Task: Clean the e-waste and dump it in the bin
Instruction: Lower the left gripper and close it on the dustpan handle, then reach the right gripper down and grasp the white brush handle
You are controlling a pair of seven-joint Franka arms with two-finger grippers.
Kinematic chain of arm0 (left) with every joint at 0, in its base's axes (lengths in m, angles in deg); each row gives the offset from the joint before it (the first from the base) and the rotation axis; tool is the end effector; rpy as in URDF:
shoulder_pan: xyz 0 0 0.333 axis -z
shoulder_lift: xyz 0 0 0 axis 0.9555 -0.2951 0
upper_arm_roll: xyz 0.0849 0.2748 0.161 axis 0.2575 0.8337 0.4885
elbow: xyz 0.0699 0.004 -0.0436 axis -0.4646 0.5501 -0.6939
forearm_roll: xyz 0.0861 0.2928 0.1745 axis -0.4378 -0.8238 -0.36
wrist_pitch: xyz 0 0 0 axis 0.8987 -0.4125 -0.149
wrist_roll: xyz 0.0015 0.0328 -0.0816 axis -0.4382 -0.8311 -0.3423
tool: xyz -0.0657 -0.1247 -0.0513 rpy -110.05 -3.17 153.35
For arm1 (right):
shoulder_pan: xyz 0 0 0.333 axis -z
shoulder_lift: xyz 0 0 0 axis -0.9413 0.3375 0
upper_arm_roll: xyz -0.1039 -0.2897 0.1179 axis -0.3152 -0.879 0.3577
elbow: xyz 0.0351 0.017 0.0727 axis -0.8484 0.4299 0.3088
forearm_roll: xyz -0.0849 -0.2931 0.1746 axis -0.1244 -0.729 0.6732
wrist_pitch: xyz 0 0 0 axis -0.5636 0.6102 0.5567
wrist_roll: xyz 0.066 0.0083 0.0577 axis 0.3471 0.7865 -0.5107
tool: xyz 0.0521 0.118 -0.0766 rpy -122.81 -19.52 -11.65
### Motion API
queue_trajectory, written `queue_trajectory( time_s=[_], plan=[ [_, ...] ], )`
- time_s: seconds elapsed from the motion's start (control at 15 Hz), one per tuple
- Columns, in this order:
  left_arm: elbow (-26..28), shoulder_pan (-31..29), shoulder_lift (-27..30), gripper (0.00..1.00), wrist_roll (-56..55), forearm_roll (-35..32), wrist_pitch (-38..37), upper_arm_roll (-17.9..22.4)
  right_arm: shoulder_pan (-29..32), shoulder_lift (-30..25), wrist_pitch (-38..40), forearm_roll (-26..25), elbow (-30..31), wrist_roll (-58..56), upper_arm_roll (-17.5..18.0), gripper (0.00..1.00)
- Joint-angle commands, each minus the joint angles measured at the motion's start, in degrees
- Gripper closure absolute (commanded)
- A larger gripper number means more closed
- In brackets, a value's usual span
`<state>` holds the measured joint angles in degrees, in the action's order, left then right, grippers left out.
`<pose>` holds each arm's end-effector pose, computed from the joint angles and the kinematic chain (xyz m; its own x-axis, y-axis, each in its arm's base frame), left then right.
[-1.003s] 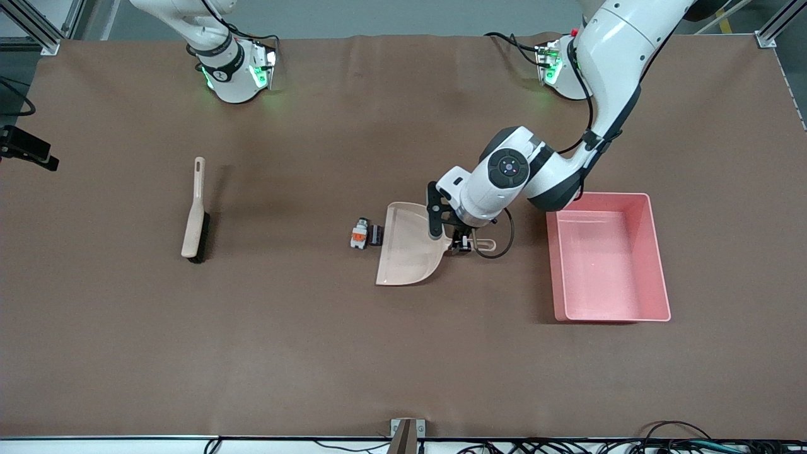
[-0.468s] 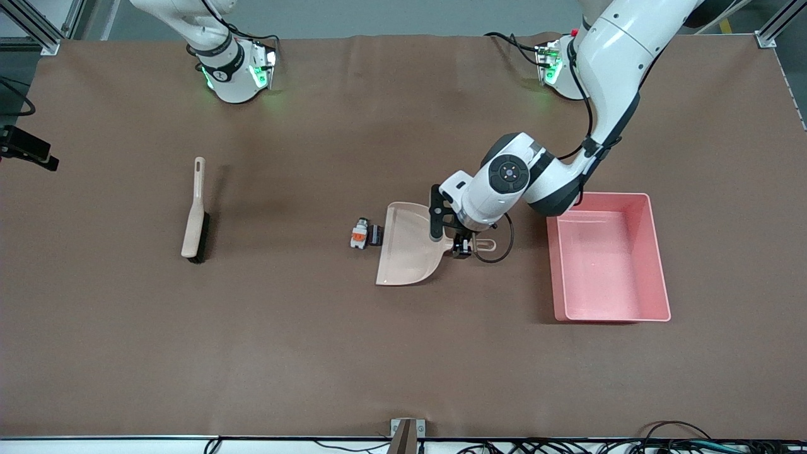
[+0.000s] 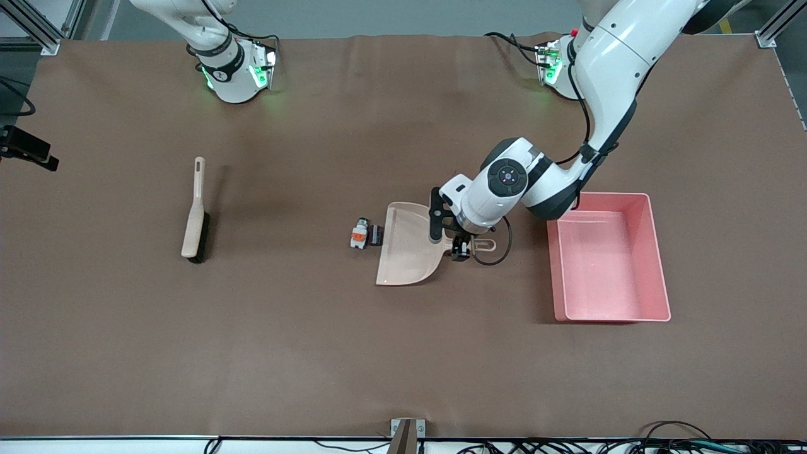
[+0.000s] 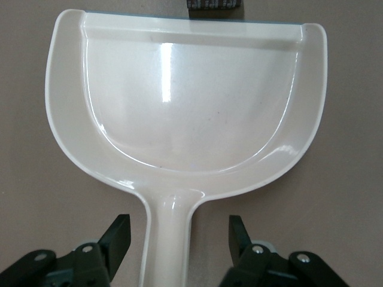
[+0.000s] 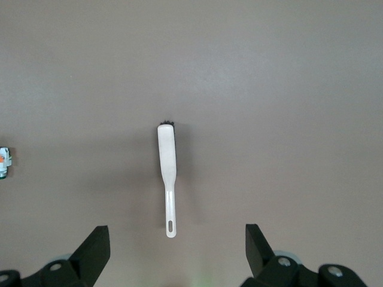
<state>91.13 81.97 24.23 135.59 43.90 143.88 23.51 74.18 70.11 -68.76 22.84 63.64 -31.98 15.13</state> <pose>0.5268 -0.3751 0.2360 -0.0688 -0.9794 0.1897 -0.9975 0.0648 -0.0274 0.5021 -0.0747 0.6034 0.9974 -0.0521 -0.0495 -0.0512 -0.9985 0.0198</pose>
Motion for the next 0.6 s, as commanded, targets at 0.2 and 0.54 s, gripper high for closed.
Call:
queue_trajectory(
  time_s=[0.2, 0.54],
  plan=[
    [-0.6, 0.2, -1.6, 0.26, 0.6, -1.8, 1.5, -0.4, 0.7, -1.0, -0.2, 0.6, 2.3, -0.2, 0.0, 0.0],
    [-0.7, 0.1, -2.1, 0.32, 0.5, -3.9, 1.5, -0.4, 0.5, -4.5, -8.9, 3.3, 18.6, 0.2, 0.0, 0.0]
  ],
)
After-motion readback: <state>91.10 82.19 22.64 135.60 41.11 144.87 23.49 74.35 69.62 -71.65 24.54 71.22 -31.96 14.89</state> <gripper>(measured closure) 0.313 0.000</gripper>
